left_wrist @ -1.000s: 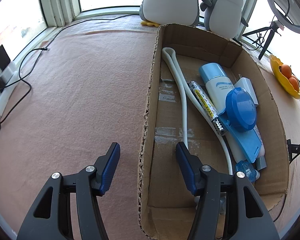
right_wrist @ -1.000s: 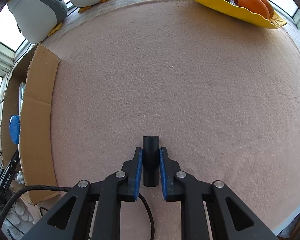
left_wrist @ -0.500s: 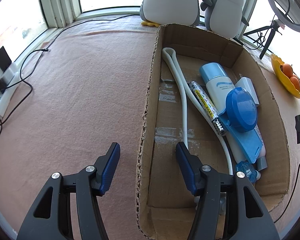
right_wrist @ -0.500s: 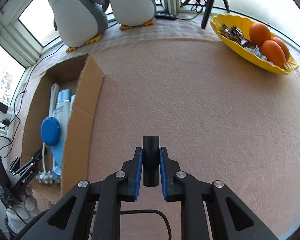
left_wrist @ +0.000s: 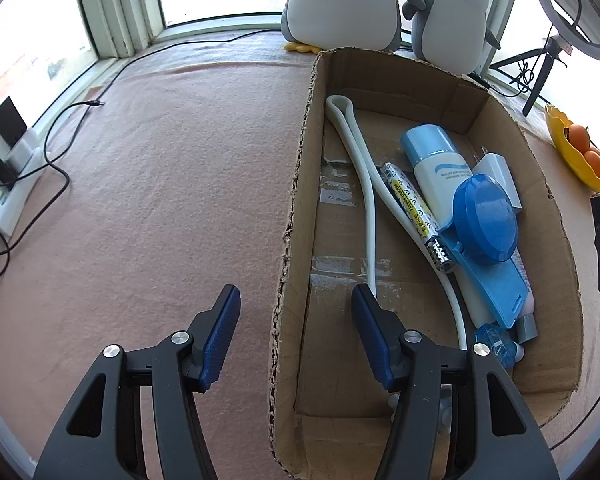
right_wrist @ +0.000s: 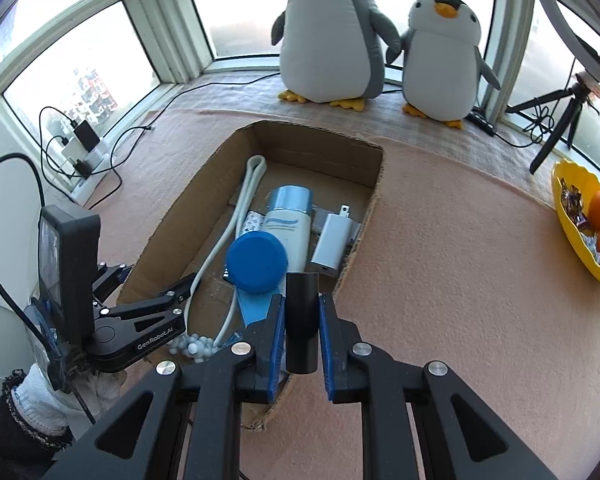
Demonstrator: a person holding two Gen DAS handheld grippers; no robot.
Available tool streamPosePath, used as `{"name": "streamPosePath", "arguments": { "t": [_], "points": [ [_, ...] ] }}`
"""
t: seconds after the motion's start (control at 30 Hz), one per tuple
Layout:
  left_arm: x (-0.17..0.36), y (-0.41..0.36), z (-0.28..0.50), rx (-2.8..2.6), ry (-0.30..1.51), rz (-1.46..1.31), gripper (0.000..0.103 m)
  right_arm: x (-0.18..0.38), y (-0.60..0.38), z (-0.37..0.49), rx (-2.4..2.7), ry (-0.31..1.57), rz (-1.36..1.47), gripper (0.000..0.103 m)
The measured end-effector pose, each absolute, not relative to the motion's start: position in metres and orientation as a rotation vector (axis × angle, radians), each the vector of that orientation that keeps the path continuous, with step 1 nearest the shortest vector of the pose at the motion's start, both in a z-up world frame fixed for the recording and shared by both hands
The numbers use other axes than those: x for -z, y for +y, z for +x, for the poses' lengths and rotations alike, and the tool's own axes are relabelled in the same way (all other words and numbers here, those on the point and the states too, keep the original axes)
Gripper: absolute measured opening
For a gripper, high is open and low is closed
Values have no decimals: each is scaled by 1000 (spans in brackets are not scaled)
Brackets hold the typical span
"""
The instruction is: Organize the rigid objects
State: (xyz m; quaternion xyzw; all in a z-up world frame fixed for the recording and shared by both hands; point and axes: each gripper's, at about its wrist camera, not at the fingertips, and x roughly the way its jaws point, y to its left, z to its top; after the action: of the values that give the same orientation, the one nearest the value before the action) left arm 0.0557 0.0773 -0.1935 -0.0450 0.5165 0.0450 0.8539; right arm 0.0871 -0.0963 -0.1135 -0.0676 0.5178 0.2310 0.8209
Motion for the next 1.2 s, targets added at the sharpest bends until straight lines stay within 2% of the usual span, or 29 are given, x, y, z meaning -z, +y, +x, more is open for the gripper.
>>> {"name": "streamPosePath", "arguments": {
  "t": [0.47, 0.57, 0.63, 0.97, 1.2],
  "points": [
    [192, 75, 54, -117, 1096, -83, 58, 124, -70, 77, -577, 1098, -213, 15],
    [191, 75, 53, -122, 1098, -81, 58, 125, -68, 76, -582, 1103, -215, 20],
    [190, 75, 52, -124, 1096, -81, 58, 125, -67, 75, -582, 1102, -218, 33],
    [177, 73, 48, -128, 1070, -64, 58, 119, -77, 73, -572, 1087, -194, 34],
    [158, 66, 43, -114, 1043, -48, 58, 111, -95, 72, -531, 1066, -152, 41]
  ]
}}
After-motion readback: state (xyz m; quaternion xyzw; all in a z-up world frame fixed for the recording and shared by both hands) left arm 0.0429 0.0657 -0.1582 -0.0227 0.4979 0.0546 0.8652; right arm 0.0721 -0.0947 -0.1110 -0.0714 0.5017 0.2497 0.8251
